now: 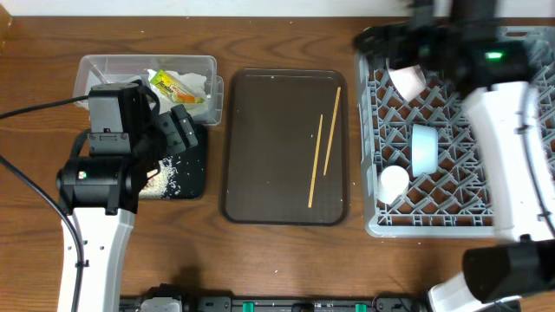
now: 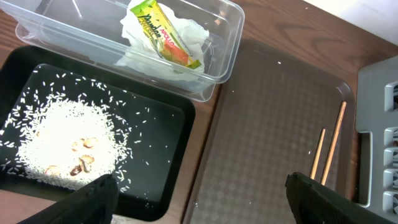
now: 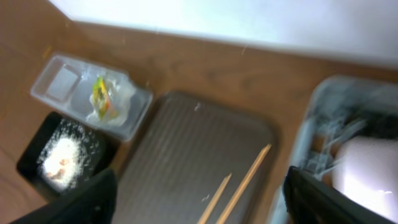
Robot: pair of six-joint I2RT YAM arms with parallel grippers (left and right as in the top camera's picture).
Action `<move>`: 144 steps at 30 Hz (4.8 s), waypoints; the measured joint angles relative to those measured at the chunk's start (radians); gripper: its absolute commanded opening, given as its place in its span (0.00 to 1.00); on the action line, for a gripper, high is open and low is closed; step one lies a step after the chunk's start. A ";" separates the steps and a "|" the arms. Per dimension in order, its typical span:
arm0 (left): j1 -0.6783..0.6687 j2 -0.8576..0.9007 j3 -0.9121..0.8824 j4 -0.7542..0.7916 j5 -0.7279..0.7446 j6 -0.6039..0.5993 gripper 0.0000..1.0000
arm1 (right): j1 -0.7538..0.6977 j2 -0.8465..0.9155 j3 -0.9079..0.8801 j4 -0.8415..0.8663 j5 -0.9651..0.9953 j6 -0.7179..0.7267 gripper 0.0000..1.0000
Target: Sort waste into correct bins and load items into the dishwasher rack
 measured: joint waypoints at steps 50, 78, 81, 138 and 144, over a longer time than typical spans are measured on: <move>0.000 0.000 0.000 0.000 0.000 0.000 0.89 | 0.386 0.560 0.001 -0.289 0.487 0.469 0.32; 0.000 0.000 0.000 0.000 0.000 0.000 0.89 | 0.365 0.559 -0.023 -0.231 0.359 0.273 0.01; 0.000 0.000 0.000 -0.001 0.000 0.000 0.89 | 0.365 0.549 0.005 -0.277 0.325 0.184 0.01; 0.000 0.000 0.000 0.000 0.000 0.000 0.89 | 0.275 0.414 0.171 -0.271 0.507 0.238 0.38; 0.000 0.000 0.000 0.000 0.000 0.000 0.89 | 0.272 0.536 0.169 -0.316 0.512 0.290 0.38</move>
